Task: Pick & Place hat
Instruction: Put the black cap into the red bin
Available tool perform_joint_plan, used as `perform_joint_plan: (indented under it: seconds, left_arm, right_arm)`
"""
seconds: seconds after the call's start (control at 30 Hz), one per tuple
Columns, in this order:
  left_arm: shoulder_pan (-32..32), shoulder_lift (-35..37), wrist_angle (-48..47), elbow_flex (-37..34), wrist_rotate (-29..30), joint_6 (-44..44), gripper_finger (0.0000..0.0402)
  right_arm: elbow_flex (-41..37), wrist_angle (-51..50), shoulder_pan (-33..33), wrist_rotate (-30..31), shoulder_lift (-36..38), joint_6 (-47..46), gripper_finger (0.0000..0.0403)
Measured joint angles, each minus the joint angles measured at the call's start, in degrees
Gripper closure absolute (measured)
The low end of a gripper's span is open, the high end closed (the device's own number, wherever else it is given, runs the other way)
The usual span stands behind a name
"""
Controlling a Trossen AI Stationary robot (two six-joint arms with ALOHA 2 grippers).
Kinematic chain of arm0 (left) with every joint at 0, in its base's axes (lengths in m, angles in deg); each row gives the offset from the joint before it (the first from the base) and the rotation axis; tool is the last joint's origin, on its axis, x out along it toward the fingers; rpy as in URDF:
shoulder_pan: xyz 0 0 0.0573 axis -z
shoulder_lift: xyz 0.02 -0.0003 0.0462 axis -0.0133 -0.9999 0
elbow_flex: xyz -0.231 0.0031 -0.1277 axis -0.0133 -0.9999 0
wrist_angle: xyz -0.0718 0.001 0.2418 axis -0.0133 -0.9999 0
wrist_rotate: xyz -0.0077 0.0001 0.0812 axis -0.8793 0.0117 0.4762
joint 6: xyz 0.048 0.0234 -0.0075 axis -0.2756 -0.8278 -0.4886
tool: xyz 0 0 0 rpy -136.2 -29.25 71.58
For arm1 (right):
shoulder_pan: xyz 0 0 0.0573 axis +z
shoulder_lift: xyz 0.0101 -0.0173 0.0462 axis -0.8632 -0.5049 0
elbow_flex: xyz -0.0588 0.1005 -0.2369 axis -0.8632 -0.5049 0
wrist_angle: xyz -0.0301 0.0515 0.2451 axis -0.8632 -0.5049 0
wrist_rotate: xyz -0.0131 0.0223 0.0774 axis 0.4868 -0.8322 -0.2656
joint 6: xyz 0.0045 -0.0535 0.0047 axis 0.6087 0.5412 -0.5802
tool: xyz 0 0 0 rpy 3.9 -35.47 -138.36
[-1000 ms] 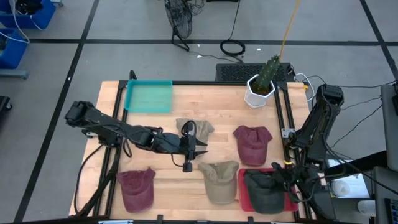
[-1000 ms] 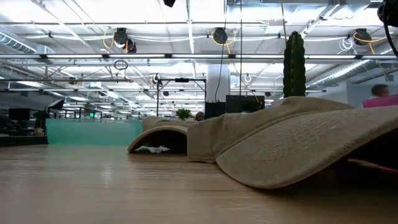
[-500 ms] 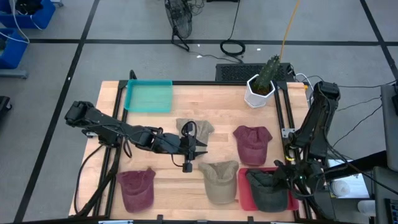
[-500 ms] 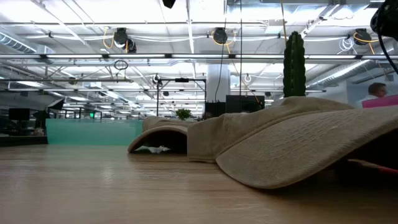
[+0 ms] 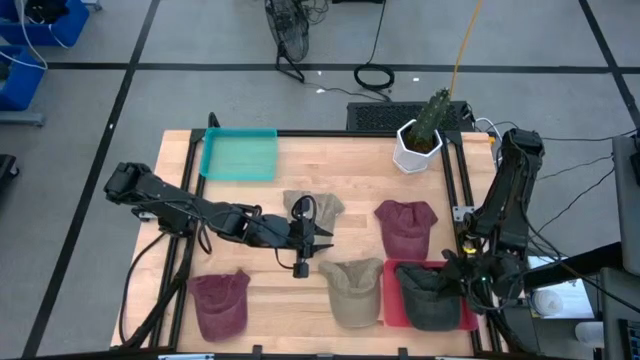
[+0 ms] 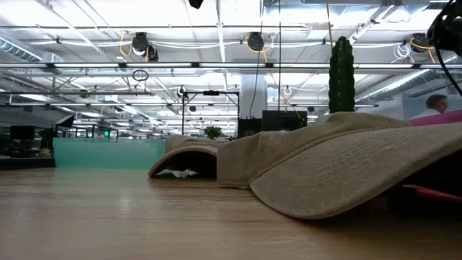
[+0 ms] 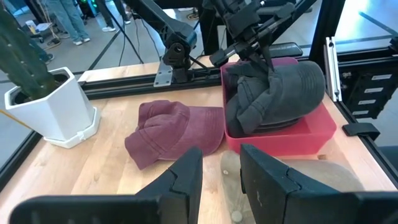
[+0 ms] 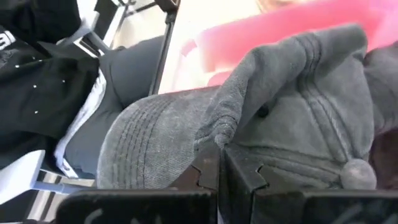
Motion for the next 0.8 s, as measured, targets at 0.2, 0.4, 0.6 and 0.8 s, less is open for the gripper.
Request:
perform_joint_plan:
  seconds: [0.2,0.4,0.6,0.8]
  left_arm:
    - [0.0,0.0,0.0,0.0,0.0,0.0,0.0289]
    - [0.0,0.0,0.0,0.0,0.0,-0.1,0.0289]
    - [0.0,0.0,-0.2,0.0,0.0,0.0,0.0289]
    - [0.0,0.0,-0.2,0.0,0.0,0.1,0.0289]
  right_arm:
    - [3.0,0.1,0.0,3.2,1.5,7.3,0.0399]
    - [3.2,-5.1,0.0,4.5,0.7,4.9,0.0399]
    - [3.2,-7.4,0.4,2.0,-3.4,-0.7,0.0399]
    - [3.3,-6.8,0.7,-0.8,-7.2,-5.5,0.0399]
